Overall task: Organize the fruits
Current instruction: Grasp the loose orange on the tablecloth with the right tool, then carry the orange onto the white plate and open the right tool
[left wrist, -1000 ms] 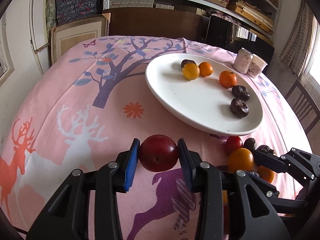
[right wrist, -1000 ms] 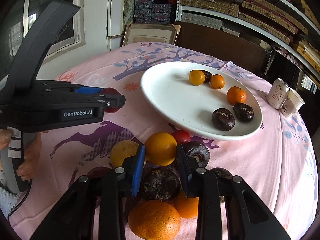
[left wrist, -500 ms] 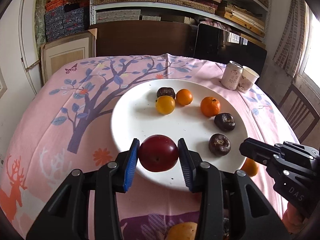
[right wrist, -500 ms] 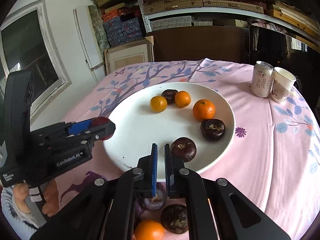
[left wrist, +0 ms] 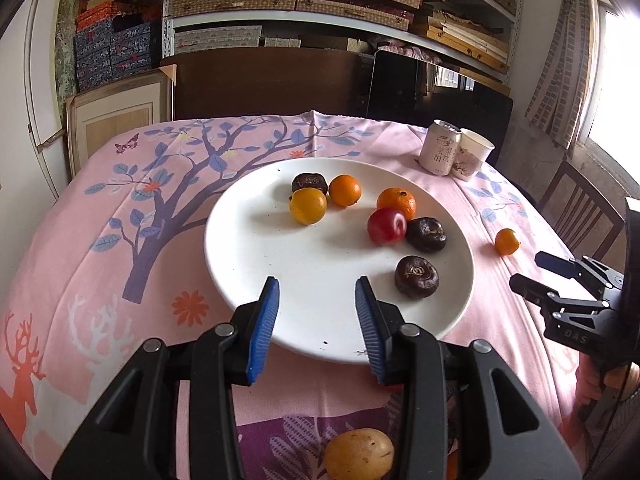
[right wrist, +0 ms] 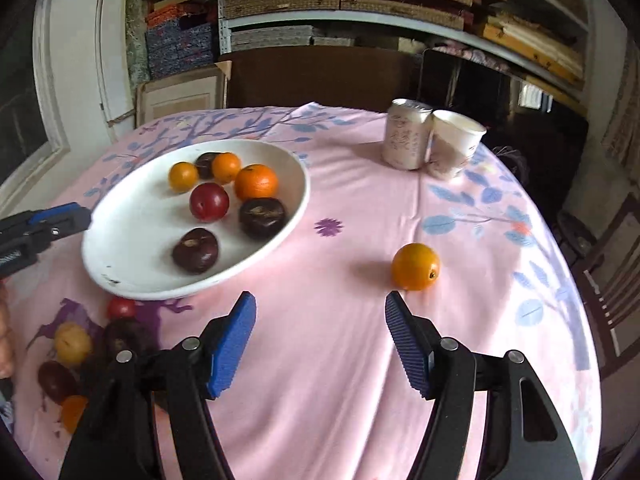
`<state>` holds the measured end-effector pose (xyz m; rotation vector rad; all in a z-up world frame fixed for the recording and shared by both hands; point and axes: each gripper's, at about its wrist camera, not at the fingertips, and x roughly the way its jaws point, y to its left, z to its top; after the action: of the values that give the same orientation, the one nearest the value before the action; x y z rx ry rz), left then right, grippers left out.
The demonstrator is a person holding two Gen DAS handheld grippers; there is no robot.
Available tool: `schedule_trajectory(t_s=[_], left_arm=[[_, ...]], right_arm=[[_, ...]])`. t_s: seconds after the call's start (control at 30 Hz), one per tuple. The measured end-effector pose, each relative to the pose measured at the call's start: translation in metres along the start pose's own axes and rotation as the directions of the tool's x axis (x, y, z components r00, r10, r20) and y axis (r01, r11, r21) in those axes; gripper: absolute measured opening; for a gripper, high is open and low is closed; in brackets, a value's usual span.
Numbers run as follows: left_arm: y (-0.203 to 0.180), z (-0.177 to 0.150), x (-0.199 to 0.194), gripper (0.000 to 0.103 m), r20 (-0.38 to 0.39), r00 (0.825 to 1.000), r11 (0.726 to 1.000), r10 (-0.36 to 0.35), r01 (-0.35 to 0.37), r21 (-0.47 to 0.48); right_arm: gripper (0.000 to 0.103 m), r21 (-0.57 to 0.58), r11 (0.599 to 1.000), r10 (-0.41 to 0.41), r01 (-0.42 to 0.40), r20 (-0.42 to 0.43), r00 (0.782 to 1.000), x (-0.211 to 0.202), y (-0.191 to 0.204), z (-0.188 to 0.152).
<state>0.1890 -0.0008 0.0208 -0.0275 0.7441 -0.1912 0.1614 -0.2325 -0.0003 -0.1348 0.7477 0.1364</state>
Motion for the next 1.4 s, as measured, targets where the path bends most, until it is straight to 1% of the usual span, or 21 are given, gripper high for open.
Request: schedule_trajectory(t_s=[0.07,0.1,0.3,0.37,0.4,0.47,0.53,0.57,0.63,0.67,0.7,0.73,0.77,0.83,0.9,0.97,1.1,1.2,1.3,1.33,1.4], left_arm=[[0.002,-0.001,-0.001,0.039,-0.002,1.0,1.0,0.003,-0.003,-0.005],[0.003,-0.003,-0.002,0.039,-0.005,1.0,1.0,0.004,-0.004,-0.009],[0.018,-0.021,-0.009,0.039,-0.044,0.999,1.0,-0.01,0.01,-0.001],[0.023,-0.025,-0.007,0.039,-0.063,0.998,1.0,-0.002,0.001,-0.018],[0.026,-0.025,-0.005,0.039,-0.073,0.997,0.999,-0.01,0.008,-0.034],[0.027,-0.026,-0.002,0.039,-0.089,0.996,0.999,-0.025,0.021,-0.045],[0.024,-0.028,-0.001,0.039,-0.096,0.995,0.999,-0.012,0.009,-0.035],[0.022,-0.029,0.0,0.039,-0.097,0.995,1.0,-0.012,0.009,-0.03],[0.019,-0.031,0.001,0.04,-0.099,0.995,1.0,-0.007,0.005,-0.019],[0.017,-0.031,0.002,0.044,-0.102,0.995,1.0,-0.003,0.001,-0.013],[0.016,-0.032,0.002,0.046,-0.102,0.995,1.0,0.004,-0.005,-0.008],[0.016,-0.032,0.003,0.048,-0.102,0.995,1.0,0.012,-0.012,-0.004],[0.015,-0.032,0.004,0.049,-0.104,0.995,1.0,0.013,-0.013,-0.002],[0.015,-0.032,0.004,0.049,-0.102,0.995,1.0,0.012,-0.012,0.0],[0.014,-0.032,0.004,0.049,-0.101,0.995,1.0,0.012,-0.012,0.003],[0.013,-0.033,0.004,0.049,-0.099,0.995,1.0,0.013,-0.013,0.005],[0.011,-0.032,0.001,0.049,-0.088,0.996,1.0,0.014,-0.013,0.008],[0.011,-0.031,-0.001,0.049,-0.076,0.997,1.0,0.01,-0.009,0.003],[0.013,-0.029,-0.004,0.049,-0.067,0.998,1.0,0.012,-0.013,-0.009],[0.015,-0.029,-0.004,0.049,-0.066,0.998,1.0,0.015,-0.016,-0.013],[0.018,-0.029,-0.004,0.049,-0.067,0.998,1.0,0.018,-0.02,-0.022]], right_arm=[[0.068,-0.069,0.994,-0.08,0.081,0.009,0.997,0.009,-0.004,0.001],[0.068,-0.081,0.992,-0.099,0.1,0.009,0.995,0.014,-0.011,0.003],[0.067,-0.031,0.995,-0.099,0.099,-0.003,0.995,0.03,-0.076,0.004],[0.067,0.041,0.998,-0.056,0.057,-0.022,0.998,0.037,-0.097,0.002],[0.067,0.06,0.997,-0.052,0.054,-0.034,0.998,0.043,-0.102,0.003],[0.066,0.055,0.994,-0.096,0.098,-0.037,0.995,0.053,-0.106,0.007],[0.066,0.08,0.993,-0.09,0.09,-0.01,0.996,0.058,-0.11,0.015],[0.066,0.087,0.992,-0.086,0.087,-0.015,0.996,0.063,-0.111,0.02],[0.066,0.086,0.994,-0.066,0.072,-0.078,0.995,0.083,-0.112,0.025],[0.061,0.108,0.992,-0.046,0.061,-0.134,0.99,0.096,-0.115,0.026],[0.054,0.155,0.988,-0.006,0.028,-0.139,0.99,0.097,-0.12,0.024],[0.044,0.201,0.98,0.013,0.013,-0.128,0.992,0.095,-0.126,0.022],[0.037,0.238,0.971,0.039,-0.009,-0.121,0.992,0.094,-0.132,0.02],[0.037,0.277,0.96,0.06,-0.028,-0.109,0.992,0.09,-0.138,0.016],[0.037,0.282,0.959,0.055,-0.022,-0.112,0.992,0.086,-0.133,0.014],[0.037,0.299,0.953,0.083,-0.047,-0.109,0.991,0.08,-0.127,0.011],[0.037,0.27,0.956,0.129,-0.112,-0.044,0.991,0.048,-0.094,0.014],[0.037,0.207,0.955,0.217,-0.214,0.007,0.976,0.022,-0.05,0.024],[0.037,0.159,0.937,0.314,-0.31,0.001,0.949,0.018,-0.001,0.037],[0.037,0.15,0.934,0.33,-0.325,-0.009,0.944,0.02,0.014,0.04],[0.037,0.122,0.94,0.325,-0.32,-0.024,0.945,0.027,0.042,0.047]])
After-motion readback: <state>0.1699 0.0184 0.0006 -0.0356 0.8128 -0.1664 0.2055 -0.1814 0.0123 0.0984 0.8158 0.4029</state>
